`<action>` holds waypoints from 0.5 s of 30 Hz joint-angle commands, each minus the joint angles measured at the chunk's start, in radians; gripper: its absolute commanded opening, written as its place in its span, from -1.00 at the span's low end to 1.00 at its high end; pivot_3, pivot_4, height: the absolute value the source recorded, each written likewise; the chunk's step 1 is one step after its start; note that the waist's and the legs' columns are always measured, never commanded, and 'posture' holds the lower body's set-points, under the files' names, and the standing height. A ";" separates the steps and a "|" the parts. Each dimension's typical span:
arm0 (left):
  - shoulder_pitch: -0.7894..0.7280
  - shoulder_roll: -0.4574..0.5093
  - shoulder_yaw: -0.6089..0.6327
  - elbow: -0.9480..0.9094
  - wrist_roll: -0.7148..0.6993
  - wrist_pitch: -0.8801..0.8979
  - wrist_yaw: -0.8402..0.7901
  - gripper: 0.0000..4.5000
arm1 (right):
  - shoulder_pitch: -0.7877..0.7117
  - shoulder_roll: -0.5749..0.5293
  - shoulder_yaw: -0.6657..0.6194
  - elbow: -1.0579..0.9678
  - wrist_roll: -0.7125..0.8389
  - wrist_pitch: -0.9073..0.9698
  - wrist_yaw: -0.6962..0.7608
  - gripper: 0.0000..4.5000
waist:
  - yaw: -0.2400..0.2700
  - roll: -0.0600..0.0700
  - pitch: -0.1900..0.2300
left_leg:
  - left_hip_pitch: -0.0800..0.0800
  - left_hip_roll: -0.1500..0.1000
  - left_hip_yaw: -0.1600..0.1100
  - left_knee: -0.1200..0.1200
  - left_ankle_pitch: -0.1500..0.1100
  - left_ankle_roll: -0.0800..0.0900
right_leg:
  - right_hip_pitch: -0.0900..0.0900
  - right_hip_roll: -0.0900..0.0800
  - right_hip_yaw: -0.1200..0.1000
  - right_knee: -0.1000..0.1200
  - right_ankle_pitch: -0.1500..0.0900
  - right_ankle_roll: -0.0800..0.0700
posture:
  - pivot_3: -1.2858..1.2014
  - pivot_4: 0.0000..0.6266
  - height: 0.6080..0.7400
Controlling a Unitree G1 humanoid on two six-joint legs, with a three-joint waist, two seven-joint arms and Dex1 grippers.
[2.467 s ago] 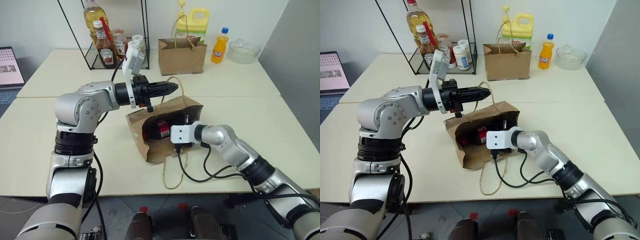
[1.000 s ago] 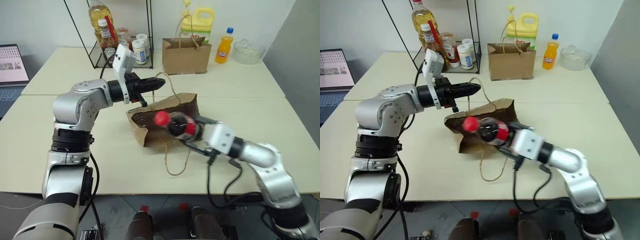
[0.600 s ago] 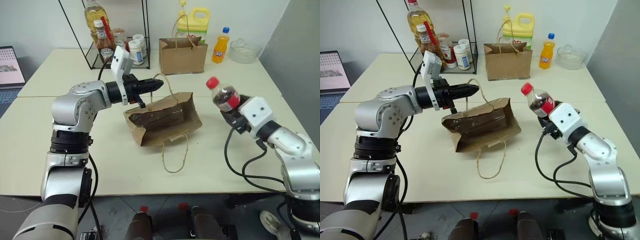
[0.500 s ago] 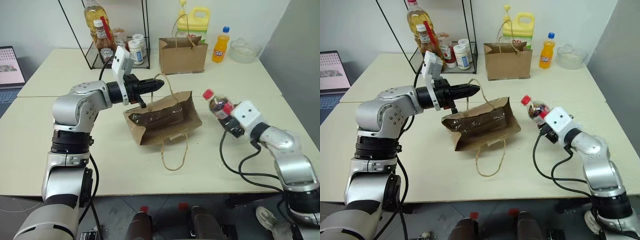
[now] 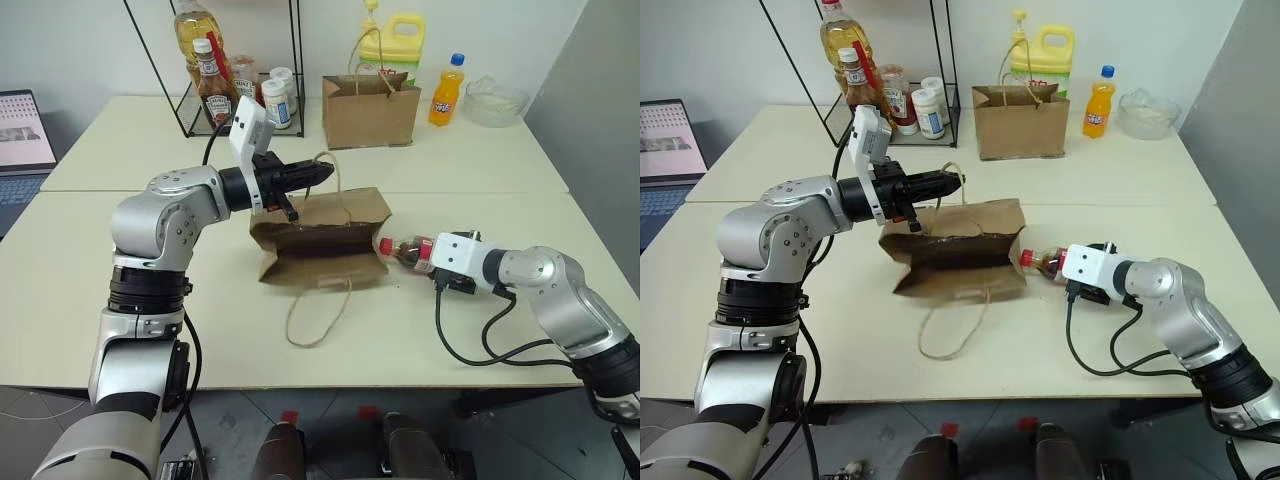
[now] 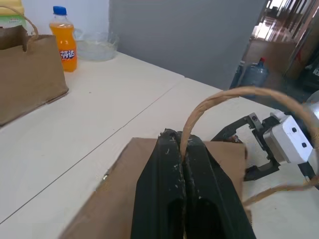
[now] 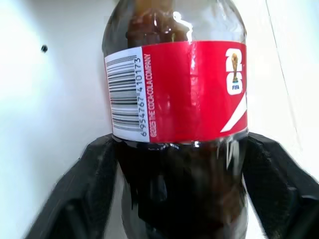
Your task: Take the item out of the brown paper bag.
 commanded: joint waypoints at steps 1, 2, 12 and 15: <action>-0.013 -0.002 0.024 -0.033 -0.017 -0.012 0.005 -1.00 | -0.020 -0.006 -0.043 -0.019 -0.001 -0.026 0.004 0.98 | -0.001 0.000 0.000 | 0.000 0.000 0.000 0.000 0.000 0.000 | 0.000 0.000 0.000 0.000 0.000 0.000 | 0.03 -0.52 1.00; -0.014 -0.002 0.024 -0.031 -0.017 -0.013 0.004 -1.00 | -0.017 -0.009 -0.052 -0.032 0.003 -0.026 0.009 0.98 | -0.001 0.000 0.000 | 0.000 0.000 0.000 0.000 0.000 -0.001 | 0.000 0.000 0.000 0.000 0.000 0.000 | 0.03 -0.52 1.00; -0.059 0.005 0.018 0.069 0.023 -0.076 -0.006 -1.00 | 0.089 -0.013 -0.167 -0.267 0.082 0.108 0.044 0.98 | 0.000 0.000 0.000 | 0.000 0.000 0.000 0.000 0.001 -0.001 | 0.000 0.000 0.000 0.000 0.000 0.000 | 0.03 -0.52 1.00; -0.068 0.010 0.016 0.094 0.034 -0.092 -0.014 -1.00 | 0.118 0.002 -0.188 -0.303 0.090 0.137 0.016 0.98 | 0.000 0.000 0.000 | 0.000 0.000 0.000 0.000 0.001 -0.001 | 0.000 0.000 0.000 0.000 0.000 0.000 | 0.03 -0.52 1.00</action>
